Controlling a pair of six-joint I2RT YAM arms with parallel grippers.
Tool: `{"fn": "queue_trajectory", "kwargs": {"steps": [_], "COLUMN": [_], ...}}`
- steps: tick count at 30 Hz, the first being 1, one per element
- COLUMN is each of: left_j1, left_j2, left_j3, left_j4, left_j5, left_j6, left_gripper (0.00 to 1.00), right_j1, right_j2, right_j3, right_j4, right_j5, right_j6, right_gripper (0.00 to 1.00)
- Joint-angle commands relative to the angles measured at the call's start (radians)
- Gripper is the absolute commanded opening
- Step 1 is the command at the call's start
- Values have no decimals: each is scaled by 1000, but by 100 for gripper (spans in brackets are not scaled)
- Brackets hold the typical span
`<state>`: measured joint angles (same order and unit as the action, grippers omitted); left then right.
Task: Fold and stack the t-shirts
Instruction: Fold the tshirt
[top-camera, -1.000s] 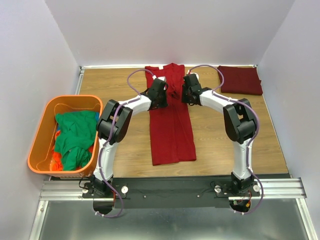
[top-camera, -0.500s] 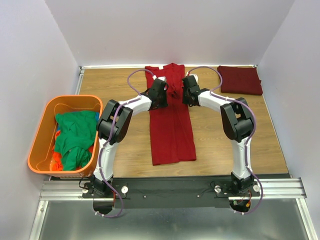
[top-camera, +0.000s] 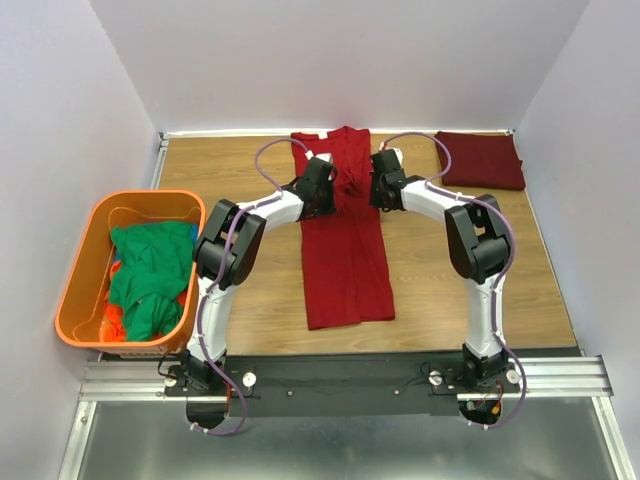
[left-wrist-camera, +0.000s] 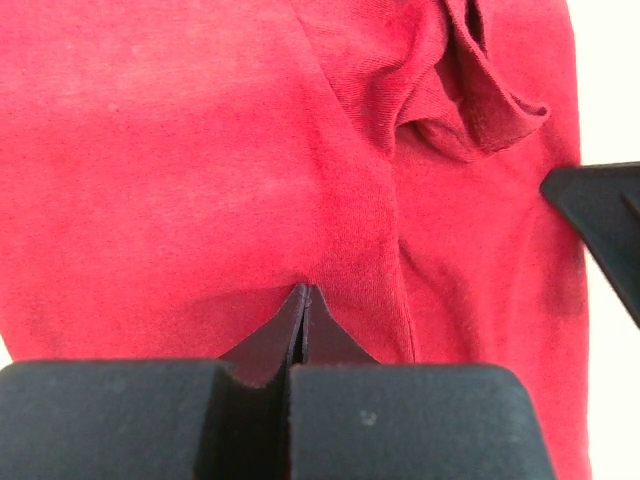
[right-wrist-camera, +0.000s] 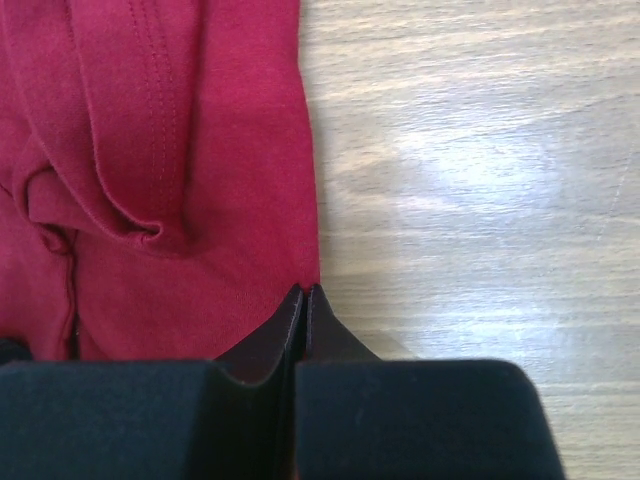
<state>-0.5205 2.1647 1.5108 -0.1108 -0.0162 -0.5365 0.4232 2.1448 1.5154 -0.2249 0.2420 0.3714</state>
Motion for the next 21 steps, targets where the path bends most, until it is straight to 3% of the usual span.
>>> {"fn": "queue_trajectory", "kwargs": {"steps": [1,5,9,10,12,15,21], "left_j1": [2,5,5,5,2,-7,-45], "left_j2": [34,32,11,1,-34,-100,-209], "left_j3": [-23,-26,-31,-28,-29,-44,-98], "left_j4": [-61,-58,-32,-27,-7,16,22], "left_j5": [-51,-47,-16,-8,12,48,65], "left_j6": [27,33,59,64,84,96,75], "left_gripper": [0,0,0,0,8,23,25], "right_j1": [-52,-75,-80,-80,-80,-78,-64], "right_j2": [-29,-39,-60,-66,-89,-138,-250], "right_j3": [-29,-40,-50,-53,-61,-87,-202], "right_j4": [-16,-10,-2,-1,-2,-1,25], "right_j5": [-32,-93,-145,-162,-173,-194,-224], "right_j6": [0,4,4,6,14,35,67], "right_gripper": [7,12,34,45,52,53,52]}}
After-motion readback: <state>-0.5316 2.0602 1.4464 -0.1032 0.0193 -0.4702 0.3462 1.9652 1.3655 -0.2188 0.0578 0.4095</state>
